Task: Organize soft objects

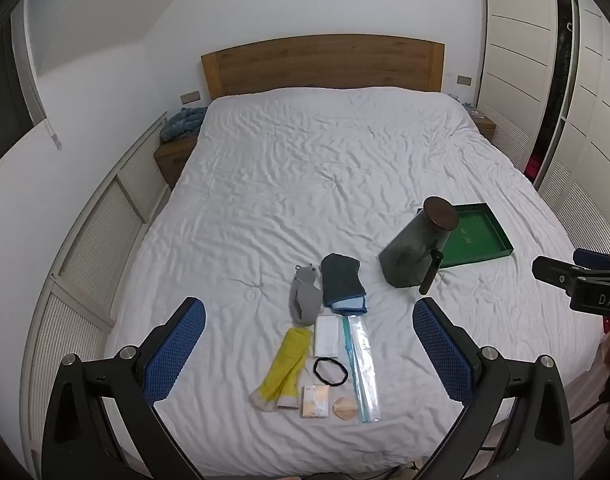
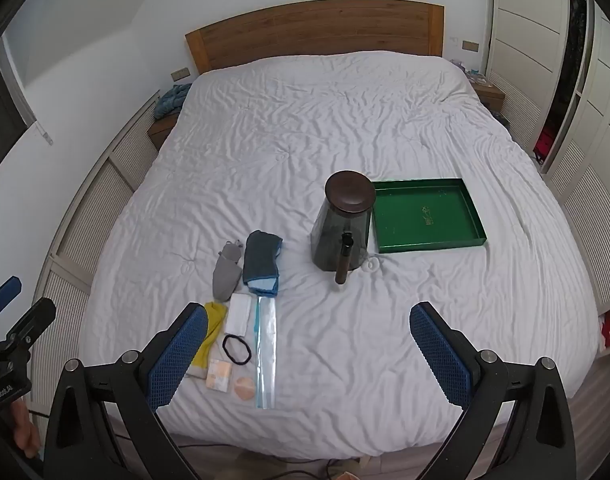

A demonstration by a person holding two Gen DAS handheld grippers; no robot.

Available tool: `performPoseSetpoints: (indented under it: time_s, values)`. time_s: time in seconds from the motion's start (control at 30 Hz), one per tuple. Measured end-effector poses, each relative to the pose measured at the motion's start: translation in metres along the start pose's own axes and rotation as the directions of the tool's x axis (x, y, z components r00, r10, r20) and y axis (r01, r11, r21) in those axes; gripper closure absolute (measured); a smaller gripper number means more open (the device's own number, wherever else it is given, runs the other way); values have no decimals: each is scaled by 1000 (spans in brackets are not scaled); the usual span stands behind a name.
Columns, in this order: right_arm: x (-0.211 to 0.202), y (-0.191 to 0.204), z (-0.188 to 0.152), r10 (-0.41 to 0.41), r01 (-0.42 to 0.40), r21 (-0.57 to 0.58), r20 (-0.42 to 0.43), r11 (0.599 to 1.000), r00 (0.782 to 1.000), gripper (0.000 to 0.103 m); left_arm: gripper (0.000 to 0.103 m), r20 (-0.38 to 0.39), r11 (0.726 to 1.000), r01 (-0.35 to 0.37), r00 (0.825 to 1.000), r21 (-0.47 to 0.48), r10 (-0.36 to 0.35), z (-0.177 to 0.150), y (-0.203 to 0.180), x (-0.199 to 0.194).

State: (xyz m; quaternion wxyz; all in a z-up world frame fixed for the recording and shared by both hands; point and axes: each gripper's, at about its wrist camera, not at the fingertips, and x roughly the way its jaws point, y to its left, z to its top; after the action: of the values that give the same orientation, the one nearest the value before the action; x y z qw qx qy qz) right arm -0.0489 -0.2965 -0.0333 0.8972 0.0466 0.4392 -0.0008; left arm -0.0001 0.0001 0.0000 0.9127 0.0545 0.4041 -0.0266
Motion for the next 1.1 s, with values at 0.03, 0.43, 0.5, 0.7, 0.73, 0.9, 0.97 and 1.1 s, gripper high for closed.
performPoseSetpoints:
  time_s: [0.03,0.43,0.5,0.7,0.73,0.9,0.97,1.1]
  values:
    - [0,0,0,0,0,0,0,1000,1000,0,1,3,1000,-2,1000,1,2,0,0,0]
    - [0,0,0,2,-2,1,0,1000,1000,0,1,-7,1000,-1,1000,-2,1,0,1,0]
    - [0,0,0,3,-3,1,-2,1000,1000,0,1,-8,1000,-2,1000,-1,2,-1,0,-1]
    - [0,0,0,1,-1,1,-1,1000,1000,0,1,-10,1000,1,1000,-2,-1,0,-1,-1]
    - [0,0,0,1,-1,1,0,1000,1000,0,1,-8,1000,1,1000,-1,-1,-3,-3,-1]
    - [1,0,0,0,0,0,-1,1000,1000,0,1,-11,1000,1,1000,-2,-1,-1,-3,-2]
    - [0,0,0,0,0,-2,0,1000,1000,0,1,-11,1000,-1,1000,-1,1,-1,-3,-2]
    - [0,0,0,-1,1,-1,1,1000,1000,0,1,-12,1000,2,1000,0,-2,-2,-4,-2]
